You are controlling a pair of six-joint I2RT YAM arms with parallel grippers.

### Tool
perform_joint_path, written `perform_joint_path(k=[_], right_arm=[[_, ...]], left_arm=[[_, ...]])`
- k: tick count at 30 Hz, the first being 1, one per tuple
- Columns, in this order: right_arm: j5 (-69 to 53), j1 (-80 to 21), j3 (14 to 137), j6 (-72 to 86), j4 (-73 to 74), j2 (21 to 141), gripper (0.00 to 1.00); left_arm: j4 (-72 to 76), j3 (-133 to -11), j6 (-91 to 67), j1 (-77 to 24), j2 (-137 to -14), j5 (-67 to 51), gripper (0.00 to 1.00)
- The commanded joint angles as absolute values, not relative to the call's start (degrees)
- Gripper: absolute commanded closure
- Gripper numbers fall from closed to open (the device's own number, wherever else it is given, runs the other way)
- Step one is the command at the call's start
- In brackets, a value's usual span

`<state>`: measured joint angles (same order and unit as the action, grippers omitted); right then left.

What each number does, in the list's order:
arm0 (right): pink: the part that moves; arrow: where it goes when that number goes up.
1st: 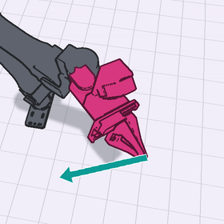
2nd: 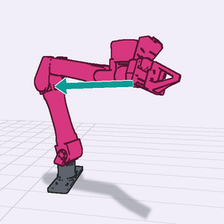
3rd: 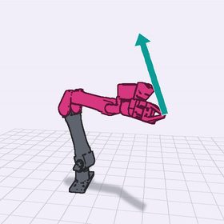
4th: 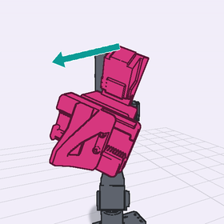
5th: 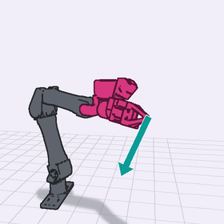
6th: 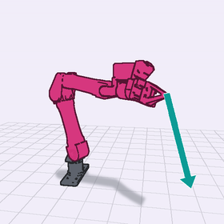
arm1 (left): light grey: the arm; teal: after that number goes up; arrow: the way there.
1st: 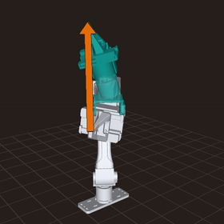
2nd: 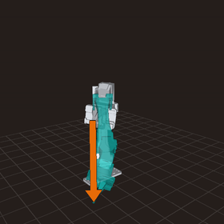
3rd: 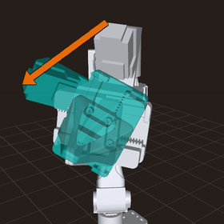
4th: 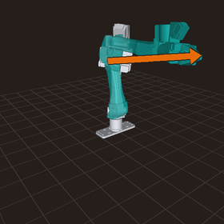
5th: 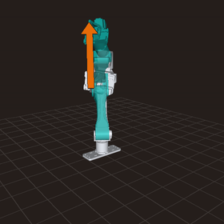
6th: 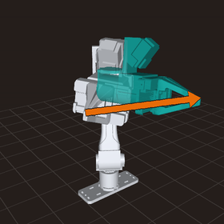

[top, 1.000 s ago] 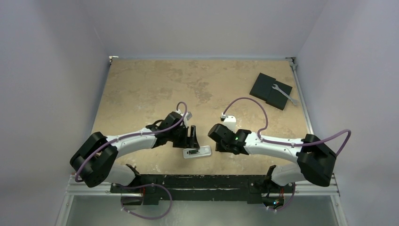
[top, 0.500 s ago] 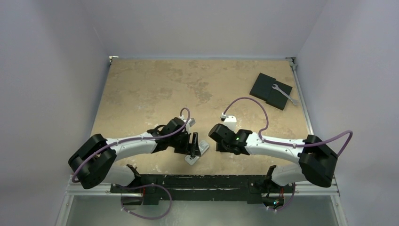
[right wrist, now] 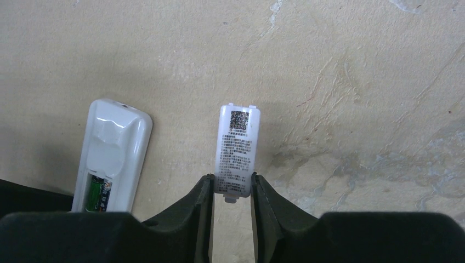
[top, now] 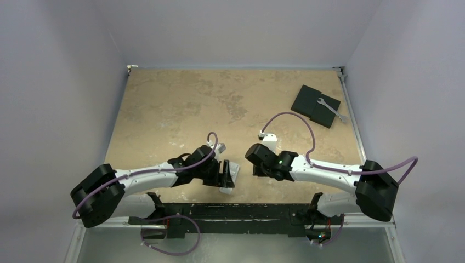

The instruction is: Load the batteries into the remote control

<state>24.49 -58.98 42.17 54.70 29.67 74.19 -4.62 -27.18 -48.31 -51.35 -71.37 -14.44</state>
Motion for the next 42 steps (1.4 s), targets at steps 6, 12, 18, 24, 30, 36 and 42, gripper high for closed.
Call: perform_joint_path(k=[6,12,18,24,30,36,42], right_arm=[[25.57,-59.33,42.06,53.01,30.82,70.66,1.00],[25.58,-59.33,42.35,52.22,31.62,70.18,1.00],[25.22,-59.33,44.03,49.35,32.65,71.42,1.00],[21.15,-59.33,44.30,45.33,30.21,71.54,1.00],[16.34,-59.33,44.55,40.56,27.85,71.68,1.00],[10.72,-59.39,44.56,36.89,24.01,71.54,1.00],[9.38,-61.18,45.63,36.30,23.51,72.69,1.00]], left_arm=[[2.08,-26.36,-53.00,-55.65,-71.15,-11.62,0.33],[4.10,-26.45,-54.38,-57.53,-72.09,-9.92,0.33],[4.34,-26.44,-54.72,-58.05,-71.88,-9.20,0.33],[0.18,-27.82,-53.04,-58.01,-69.89,-6.07,0.33],[-8.45,-30.69,-50.53,-57.94,-66.18,-0.29,0.33],[-12.75,-32.83,-48.54,-57.93,-63.73,3.84,0.33],[-16.27,-34.50,-47.22,-57.58,-61.24,7.58,0.33]])
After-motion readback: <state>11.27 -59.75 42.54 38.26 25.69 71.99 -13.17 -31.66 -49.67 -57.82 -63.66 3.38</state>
